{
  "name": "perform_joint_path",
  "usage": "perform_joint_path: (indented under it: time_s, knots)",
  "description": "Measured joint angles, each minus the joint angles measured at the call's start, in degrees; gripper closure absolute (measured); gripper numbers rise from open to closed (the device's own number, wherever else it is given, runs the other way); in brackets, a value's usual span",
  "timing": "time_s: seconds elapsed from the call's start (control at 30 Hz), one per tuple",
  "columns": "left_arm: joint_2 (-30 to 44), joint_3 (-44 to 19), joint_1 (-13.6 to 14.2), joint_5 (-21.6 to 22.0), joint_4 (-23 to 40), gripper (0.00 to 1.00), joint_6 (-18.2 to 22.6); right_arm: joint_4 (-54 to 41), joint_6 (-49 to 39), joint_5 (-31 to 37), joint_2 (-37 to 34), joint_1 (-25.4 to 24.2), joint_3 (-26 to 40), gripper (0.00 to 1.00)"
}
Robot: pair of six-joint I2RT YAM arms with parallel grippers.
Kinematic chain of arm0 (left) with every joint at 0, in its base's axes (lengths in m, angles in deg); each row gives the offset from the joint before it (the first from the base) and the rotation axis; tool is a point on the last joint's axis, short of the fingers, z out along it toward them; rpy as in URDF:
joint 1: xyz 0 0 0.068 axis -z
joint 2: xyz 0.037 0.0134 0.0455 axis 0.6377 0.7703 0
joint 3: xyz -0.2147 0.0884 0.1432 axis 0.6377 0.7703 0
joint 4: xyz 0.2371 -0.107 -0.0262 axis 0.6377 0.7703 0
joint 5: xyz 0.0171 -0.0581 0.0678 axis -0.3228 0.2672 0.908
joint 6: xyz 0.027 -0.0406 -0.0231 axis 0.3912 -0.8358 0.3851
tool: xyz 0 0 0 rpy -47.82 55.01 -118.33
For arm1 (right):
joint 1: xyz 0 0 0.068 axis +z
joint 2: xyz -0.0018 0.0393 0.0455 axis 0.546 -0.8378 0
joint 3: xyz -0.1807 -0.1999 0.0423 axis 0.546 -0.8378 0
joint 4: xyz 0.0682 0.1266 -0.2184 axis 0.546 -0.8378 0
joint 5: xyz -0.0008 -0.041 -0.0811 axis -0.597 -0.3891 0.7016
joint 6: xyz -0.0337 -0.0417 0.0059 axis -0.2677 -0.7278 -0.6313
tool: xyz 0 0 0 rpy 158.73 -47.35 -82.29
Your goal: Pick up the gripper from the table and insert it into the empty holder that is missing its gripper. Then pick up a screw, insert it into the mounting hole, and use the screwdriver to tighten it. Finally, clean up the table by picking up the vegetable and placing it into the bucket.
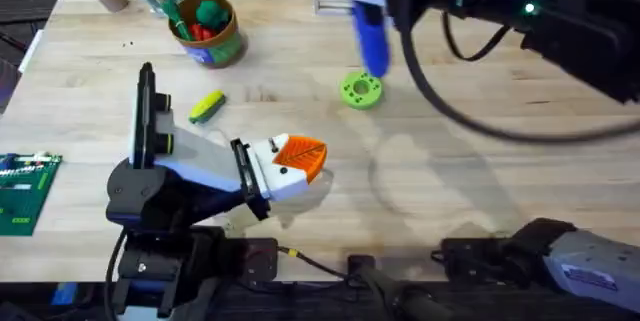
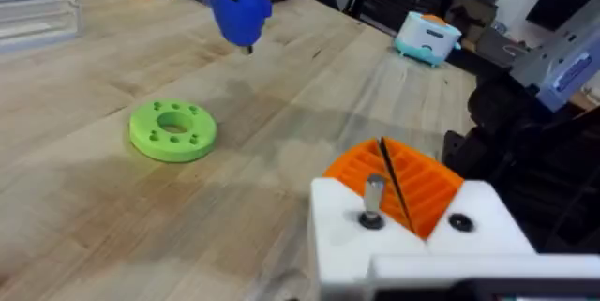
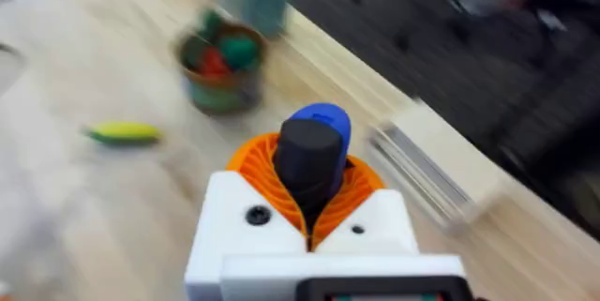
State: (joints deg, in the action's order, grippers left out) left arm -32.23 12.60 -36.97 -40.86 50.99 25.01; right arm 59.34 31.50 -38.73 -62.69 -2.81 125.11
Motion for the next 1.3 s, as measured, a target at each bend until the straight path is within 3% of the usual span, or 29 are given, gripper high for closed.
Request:
perform_joint_path:
  time_s: [0.17, 0.3, 0.6, 0.77, 0.93, 0.97, 1.0, 1.17, 1.2, 1.3]
  knots:
    - [0.0, 0.0, 0.0, 0.5, -0.1, 0.997, -3.3, -6.7, -6.6, 10.8, -3.6, -6.5, 0.0, 0.976]
    - [0.0, 0.0, 0.0, 0.9, -0.1, 0.997, -4.3, -7.7, -13.7, 16.4, -6.8, -8.6, 0.0, 0.976]
    - [0.0, 0.0, 0.0, 1.3, -0.2, 0.997, -5.1, -6.7, -35.7, 19.4, -20.2, -7.6, 0.0, 0.976]
    - [0.0, 0.0, 0.0, 1.3, -0.2, 0.997, -5.3, -0.3, -50.3, 23.4, -29.3, -5.0, 0.0, 0.976]
    - [0.0, 0.0, 0.0, 1.3, -0.2, 0.997, -5.4, 3.5, -57.4, 26.4, -34.6, -3.8, 0.1, 0.976]
    - [0.0, 0.0, 0.0, 1.3, -0.2, 0.997, -5.3, 3.4, -58.0, 26.8, -35.1, -3.8, 0.1, 0.939]
    - [0.0, 0.0, 0.0, 1.3, -0.2, 0.997, -5.4, 2.8, -58.5, 27.2, -35.4, -3.8, 0.1, 0.836]
    - [0.0, 0.0, 0.0, 1.4, -0.2, 0.997, -5.4, 1.7, -59.2, 28.9, -35.1, -3.8, 2.2, 0.101]
    - [0.0, 0.0, 0.0, 1.4, -0.2, 0.997, -5.4, 1.5, -58.6, 29.1, -34.8, -3.8, 2.5, 0.037]
    - [0.0, 0.0, 0.0, 1.4, -0.2, 0.997, -5.4, 0.2, -54.8, 29.9, -34.3, -3.8, 2.5, 0.012]
